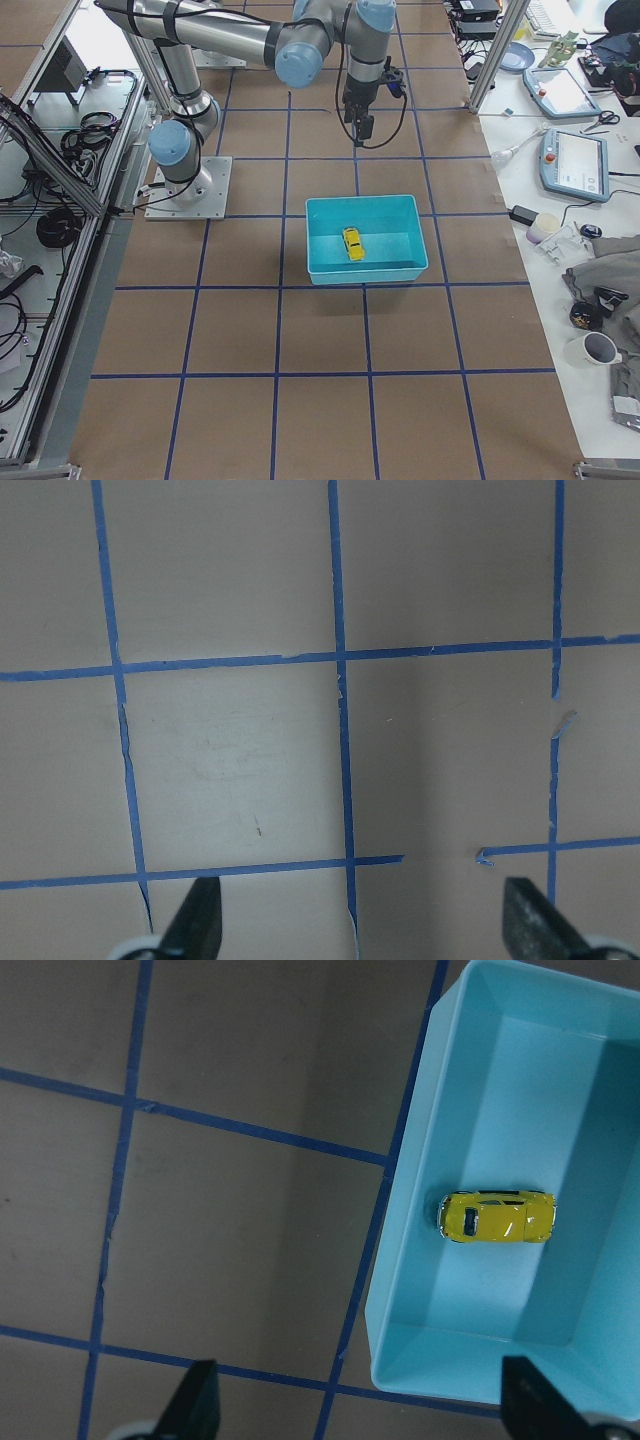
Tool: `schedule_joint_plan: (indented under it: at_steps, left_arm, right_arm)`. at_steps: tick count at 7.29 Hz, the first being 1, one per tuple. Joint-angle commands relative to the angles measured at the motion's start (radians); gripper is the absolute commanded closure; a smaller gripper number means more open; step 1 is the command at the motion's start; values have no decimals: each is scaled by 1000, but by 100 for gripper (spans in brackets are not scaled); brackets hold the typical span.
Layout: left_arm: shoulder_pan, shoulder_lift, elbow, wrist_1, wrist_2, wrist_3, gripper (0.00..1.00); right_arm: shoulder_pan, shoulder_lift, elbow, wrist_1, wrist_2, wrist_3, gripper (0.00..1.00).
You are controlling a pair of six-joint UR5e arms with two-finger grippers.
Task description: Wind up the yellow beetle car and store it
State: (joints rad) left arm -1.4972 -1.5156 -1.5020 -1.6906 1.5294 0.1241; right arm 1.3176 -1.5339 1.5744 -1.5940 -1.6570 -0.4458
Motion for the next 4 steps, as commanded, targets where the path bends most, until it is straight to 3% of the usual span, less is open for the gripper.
schedule_joint_plan:
  at_steps: [1,3,4]
  left_arm:
    - [0,0,0,0,0,2,0]
    - [0,0,2,0,0,2,0]
    - [2,0,2,0,-1,2,0]
  right_arm:
    - [182,-11,-7,10,3,300,0]
    - [259,-18,-2,11,67,500,0]
    - [259,-29,1,20,80,512,0]
